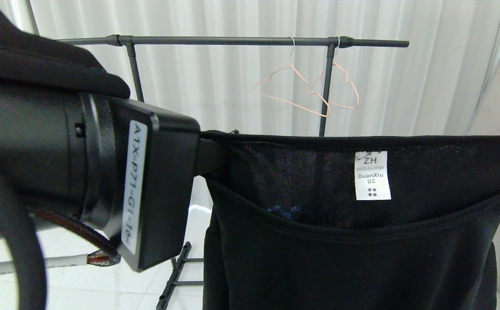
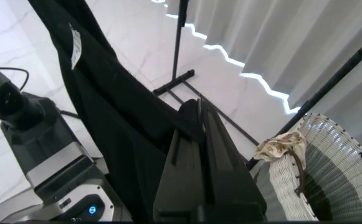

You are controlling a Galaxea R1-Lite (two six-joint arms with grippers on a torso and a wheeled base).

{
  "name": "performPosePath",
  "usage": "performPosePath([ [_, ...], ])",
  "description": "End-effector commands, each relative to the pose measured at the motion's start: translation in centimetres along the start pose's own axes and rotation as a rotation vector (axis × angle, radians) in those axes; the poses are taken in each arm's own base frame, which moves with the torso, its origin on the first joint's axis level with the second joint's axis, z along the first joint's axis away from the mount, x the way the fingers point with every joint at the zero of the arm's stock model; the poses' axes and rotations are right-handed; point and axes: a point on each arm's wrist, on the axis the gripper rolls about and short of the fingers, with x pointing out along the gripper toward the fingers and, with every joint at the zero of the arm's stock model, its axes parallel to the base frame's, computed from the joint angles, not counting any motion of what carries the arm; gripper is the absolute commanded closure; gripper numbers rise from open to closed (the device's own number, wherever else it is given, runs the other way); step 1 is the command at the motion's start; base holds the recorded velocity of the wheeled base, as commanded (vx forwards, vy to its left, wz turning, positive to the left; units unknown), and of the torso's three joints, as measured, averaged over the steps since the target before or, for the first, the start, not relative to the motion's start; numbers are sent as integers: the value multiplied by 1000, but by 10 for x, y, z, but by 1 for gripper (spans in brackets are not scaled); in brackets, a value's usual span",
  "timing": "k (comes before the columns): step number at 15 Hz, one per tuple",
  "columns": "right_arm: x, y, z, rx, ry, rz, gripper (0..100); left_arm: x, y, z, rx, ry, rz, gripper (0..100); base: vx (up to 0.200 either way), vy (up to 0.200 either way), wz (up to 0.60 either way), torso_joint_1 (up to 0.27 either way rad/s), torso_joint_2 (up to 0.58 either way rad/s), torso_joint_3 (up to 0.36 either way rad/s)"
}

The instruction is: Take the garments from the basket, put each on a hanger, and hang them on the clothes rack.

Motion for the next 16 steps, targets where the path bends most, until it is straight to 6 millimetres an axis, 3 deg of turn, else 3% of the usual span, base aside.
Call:
performPosePath([
  [1, 0, 0, 0, -1, 1, 2, 100, 0, 0, 0, -1, 0, 1, 100, 0, 0, 0, 0, 0, 0],
  [12, 2, -1, -9, 1, 31, -3, 100, 4, 7, 0, -9, 7, 37, 100, 0, 0, 0, 0, 0, 0],
  [13, 2, -1, -10, 1, 33, -3, 0, 4, 7, 0, -6, 7, 39, 100, 0, 0, 0, 0, 0, 0],
  [16, -1, -1, -11, 1, 28, -1, 0, 6, 7, 0, -2, 7, 59, 100, 0, 0, 0, 0, 0, 0],
])
